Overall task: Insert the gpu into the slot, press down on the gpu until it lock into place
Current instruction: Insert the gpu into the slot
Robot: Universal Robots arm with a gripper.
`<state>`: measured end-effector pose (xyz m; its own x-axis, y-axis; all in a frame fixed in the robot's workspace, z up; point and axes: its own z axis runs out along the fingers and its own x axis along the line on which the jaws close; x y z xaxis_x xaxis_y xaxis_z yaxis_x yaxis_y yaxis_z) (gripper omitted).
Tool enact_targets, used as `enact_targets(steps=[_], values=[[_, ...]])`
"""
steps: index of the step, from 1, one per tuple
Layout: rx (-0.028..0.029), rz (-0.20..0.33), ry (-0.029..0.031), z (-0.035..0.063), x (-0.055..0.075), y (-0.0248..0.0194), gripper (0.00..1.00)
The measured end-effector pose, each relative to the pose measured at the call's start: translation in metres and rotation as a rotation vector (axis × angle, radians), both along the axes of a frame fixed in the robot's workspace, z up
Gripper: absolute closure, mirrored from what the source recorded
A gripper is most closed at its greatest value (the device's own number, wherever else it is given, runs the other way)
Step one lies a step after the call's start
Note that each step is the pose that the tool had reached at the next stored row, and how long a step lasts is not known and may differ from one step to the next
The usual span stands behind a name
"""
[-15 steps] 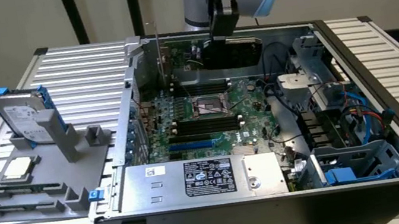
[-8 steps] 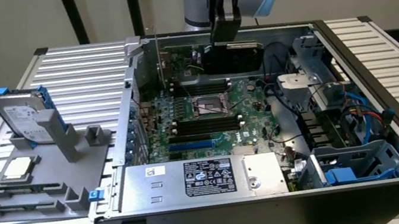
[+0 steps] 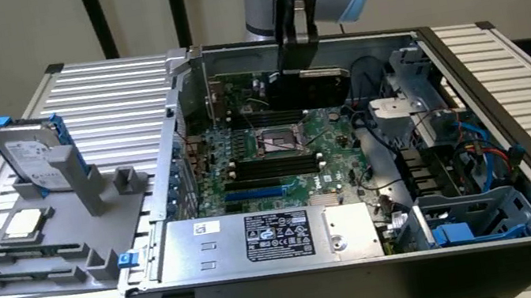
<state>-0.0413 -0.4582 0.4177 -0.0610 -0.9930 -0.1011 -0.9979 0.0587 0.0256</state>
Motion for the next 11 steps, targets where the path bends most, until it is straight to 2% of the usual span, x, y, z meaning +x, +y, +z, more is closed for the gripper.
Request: enact_targets(steps=[5,11], values=[[-0.0001,0.0,-0.0001,-0.009,-0.003,-0.006,0.74],[0.0,0.0,0.0,-0.02,-0.01,-0.0086,0.74]])
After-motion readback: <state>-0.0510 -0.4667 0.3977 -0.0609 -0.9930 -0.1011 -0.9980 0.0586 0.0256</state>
